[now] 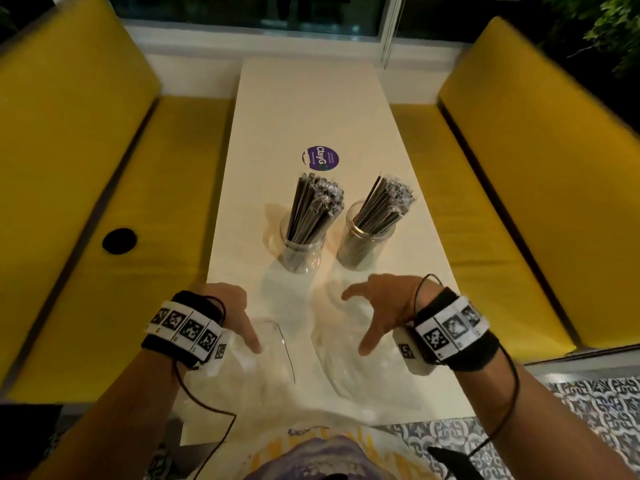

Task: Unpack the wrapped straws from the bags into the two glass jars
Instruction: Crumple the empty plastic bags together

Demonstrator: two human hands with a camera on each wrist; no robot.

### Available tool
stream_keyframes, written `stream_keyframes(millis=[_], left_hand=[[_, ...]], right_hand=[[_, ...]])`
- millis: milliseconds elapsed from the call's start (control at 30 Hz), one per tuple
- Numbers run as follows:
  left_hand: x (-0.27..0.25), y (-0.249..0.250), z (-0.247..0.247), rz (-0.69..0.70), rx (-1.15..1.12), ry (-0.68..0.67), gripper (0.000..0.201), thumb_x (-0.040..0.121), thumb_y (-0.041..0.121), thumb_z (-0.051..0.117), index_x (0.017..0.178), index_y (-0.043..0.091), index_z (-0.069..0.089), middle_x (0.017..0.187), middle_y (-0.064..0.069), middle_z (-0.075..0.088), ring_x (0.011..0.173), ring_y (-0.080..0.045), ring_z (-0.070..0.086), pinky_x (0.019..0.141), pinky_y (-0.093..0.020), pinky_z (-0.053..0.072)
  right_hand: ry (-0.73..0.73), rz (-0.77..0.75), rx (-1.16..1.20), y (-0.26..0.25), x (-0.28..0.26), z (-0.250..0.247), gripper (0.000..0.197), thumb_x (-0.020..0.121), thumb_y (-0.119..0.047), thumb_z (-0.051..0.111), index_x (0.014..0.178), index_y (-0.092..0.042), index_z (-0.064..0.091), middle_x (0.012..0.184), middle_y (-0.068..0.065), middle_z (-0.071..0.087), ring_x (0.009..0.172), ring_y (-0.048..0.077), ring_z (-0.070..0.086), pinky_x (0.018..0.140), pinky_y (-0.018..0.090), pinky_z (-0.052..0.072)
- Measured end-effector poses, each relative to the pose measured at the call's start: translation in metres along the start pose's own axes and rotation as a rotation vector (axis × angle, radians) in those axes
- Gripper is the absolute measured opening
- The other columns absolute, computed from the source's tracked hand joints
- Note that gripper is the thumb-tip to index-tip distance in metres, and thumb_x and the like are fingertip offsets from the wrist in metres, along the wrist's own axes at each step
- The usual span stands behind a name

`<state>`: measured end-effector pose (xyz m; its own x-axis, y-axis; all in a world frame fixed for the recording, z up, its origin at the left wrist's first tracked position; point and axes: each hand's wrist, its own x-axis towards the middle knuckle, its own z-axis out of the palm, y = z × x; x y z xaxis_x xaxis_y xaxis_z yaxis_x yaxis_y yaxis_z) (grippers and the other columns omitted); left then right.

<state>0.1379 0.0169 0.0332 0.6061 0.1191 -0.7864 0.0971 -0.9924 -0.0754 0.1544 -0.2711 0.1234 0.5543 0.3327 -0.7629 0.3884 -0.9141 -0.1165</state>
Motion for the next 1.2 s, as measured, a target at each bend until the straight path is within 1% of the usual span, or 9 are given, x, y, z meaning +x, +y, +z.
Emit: stream_keyframes(millis=[233, 400, 600, 667, 833, 967, 1033, 1100, 1200], left_hand=[[0.031, -0.004, 0.047, 0.12, -0.267, 0.096, 0.021, 0.078, 0.036, 0.091, 0.092, 0.024, 0.081, 0.108, 0.0, 0.078, 0.101, -0.024, 0.072, 0.09, -0.037, 0.06], [0.04, 0.017, 0.054, 0.192, -0.705, 0.216, 0.021, 0.077, 0.036, 0.093, 0.083, 0.03, 0.074, 0.092, 0.008, 0.074, 0.092, -0.017, 0.069, 0.077, -0.028, 0.053], [0.041, 0.041, 0.058, 0.209, -1.161, 0.232, 0.011, 0.083, 0.019, 0.087, 0.092, 0.016, 0.082, 0.097, -0.001, 0.082, 0.094, -0.023, 0.075, 0.077, -0.032, 0.057], [0.04, 0.045, 0.058, 0.222, -1.343, 0.133, 0.014, 0.087, 0.014, 0.084, 0.1, 0.009, 0.081, 0.105, -0.013, 0.082, 0.101, -0.034, 0.078, 0.086, -0.042, 0.062], [0.017, 0.052, 0.046, 0.475, -1.672, -0.175, 0.029, 0.101, 0.014, 0.067, 0.124, -0.003, 0.073, 0.121, -0.018, 0.075, 0.102, -0.026, 0.072, 0.092, -0.036, 0.058], [-0.006, 0.044, 0.047, 0.555, -1.204, 0.244, 0.064, 0.084, 0.058, 0.08, 0.143, 0.037, 0.065, 0.154, 0.004, 0.053, 0.139, -0.011, 0.05, 0.122, -0.04, 0.038], [-0.014, 0.045, 0.055, 0.573, -1.189, 0.228, 0.098, 0.07, 0.071, 0.085, 0.156, 0.051, 0.042, 0.166, 0.012, 0.032, 0.152, -0.008, 0.03, 0.125, -0.041, 0.029], [-0.019, 0.058, 0.068, 0.665, -1.378, 0.094, 0.102, 0.075, 0.061, 0.09, 0.16, 0.054, 0.034, 0.172, 0.014, 0.031, 0.158, -0.012, 0.03, 0.128, -0.047, 0.029], [-0.026, 0.088, 0.083, 0.7, -1.688, -0.042, 0.076, 0.094, 0.01, 0.08, 0.159, 0.026, 0.044, 0.156, -0.012, 0.058, 0.143, -0.032, 0.058, 0.113, -0.05, 0.052]], right_hand=[[0.143, 0.023, 0.101, 0.005, 0.067, 0.053, 0.044, 0.09, -0.025, 0.079, 0.131, -0.016, 0.064, 0.134, 0.011, 0.063, 0.121, 0.031, 0.063, 0.077, 0.026, 0.051], [0.337, 0.057, 0.604, -0.017, 0.089, 0.069, 0.027, 0.092, -0.02, 0.075, 0.111, -0.02, 0.056, 0.115, 0.016, 0.063, 0.046, 0.015, 0.069, 0.039, 0.023, 0.052], [0.215, -0.109, 0.844, -0.052, 0.076, 0.081, 0.074, 0.086, -0.049, 0.083, 0.142, -0.016, 0.049, 0.128, -0.003, 0.06, 0.102, 0.019, 0.066, 0.092, 0.035, 0.058], [0.27, -0.171, 0.698, -0.056, 0.069, 0.086, 0.078, 0.082, -0.04, 0.089, 0.143, -0.011, 0.051, 0.123, -0.006, 0.054, 0.107, 0.014, 0.054, 0.091, 0.019, 0.041], [0.507, -0.001, 0.766, -0.052, 0.087, 0.104, 0.06, 0.085, -0.037, 0.085, 0.129, -0.012, 0.053, 0.107, 0.001, 0.062, 0.105, 0.03, 0.064, 0.08, 0.028, 0.041], [0.743, 0.056, 0.95, -0.036, 0.081, 0.102, 0.019, 0.09, -0.021, 0.074, 0.099, -0.02, 0.058, 0.095, -0.002, 0.065, 0.095, 0.029, 0.064, 0.071, 0.028, 0.043], [0.77, 0.031, 1.199, -0.029, 0.077, 0.099, 0.019, 0.086, -0.023, 0.074, 0.099, -0.018, 0.061, 0.096, -0.002, 0.071, 0.094, 0.027, 0.069, 0.079, 0.037, 0.057], [0.7, -0.062, 1.49, -0.031, 0.07, 0.094, 0.03, 0.081, -0.021, 0.073, 0.109, -0.013, 0.067, 0.107, 0.009, 0.078, 0.101, 0.034, 0.075, 0.091, 0.056, 0.062], [0.468, -0.223, 1.793, -0.036, 0.059, 0.095, 0.037, 0.087, -0.012, 0.067, 0.122, 0.001, 0.068, 0.121, 0.03, 0.072, 0.116, 0.052, 0.068, 0.104, 0.067, 0.053]])
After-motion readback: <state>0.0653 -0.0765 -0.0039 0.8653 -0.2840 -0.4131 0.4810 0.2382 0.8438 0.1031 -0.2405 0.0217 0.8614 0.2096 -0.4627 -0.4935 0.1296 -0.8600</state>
